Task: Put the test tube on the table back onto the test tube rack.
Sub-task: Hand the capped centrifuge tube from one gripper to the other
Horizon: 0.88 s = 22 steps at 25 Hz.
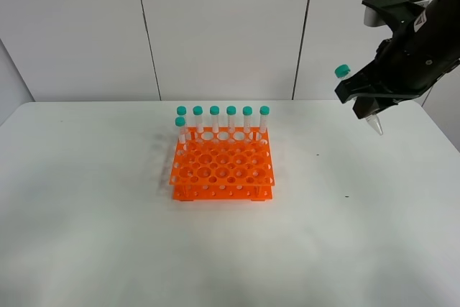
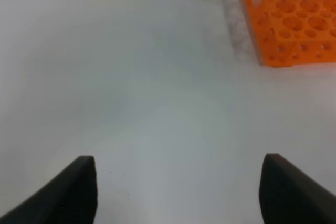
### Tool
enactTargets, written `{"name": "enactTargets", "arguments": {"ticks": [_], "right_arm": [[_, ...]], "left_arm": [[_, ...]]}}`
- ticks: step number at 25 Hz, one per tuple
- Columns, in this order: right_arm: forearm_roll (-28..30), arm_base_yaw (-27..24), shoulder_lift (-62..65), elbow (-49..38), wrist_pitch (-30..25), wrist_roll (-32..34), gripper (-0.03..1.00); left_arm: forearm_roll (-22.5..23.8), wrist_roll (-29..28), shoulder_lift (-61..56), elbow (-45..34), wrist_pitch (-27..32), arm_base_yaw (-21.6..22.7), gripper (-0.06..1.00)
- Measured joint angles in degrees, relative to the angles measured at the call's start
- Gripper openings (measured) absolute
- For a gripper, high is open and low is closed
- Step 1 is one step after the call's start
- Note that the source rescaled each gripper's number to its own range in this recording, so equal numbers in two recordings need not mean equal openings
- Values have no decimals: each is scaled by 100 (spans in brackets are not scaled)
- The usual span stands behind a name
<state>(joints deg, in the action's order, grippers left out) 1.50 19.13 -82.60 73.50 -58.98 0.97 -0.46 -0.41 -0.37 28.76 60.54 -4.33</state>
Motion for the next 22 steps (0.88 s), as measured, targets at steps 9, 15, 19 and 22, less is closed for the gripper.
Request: {"name": "enactTargets", "arguments": {"ticks": [9,15,19,22], "right_arm": [[-543,791,-4,-612,994,-534,0],[-978,795,240,-1660,1688,-1003,0],[-1572,795,366,-1703,1874,-1881,0],[-2068,795,539,-1704,2117,-2548,0]], "left_arm": [[0,0,0,0,0,0,88],[0,0,0,0,0,0,88],[0,0,0,0,0,0,88],[0,0,0,0,0,0,88]]}}
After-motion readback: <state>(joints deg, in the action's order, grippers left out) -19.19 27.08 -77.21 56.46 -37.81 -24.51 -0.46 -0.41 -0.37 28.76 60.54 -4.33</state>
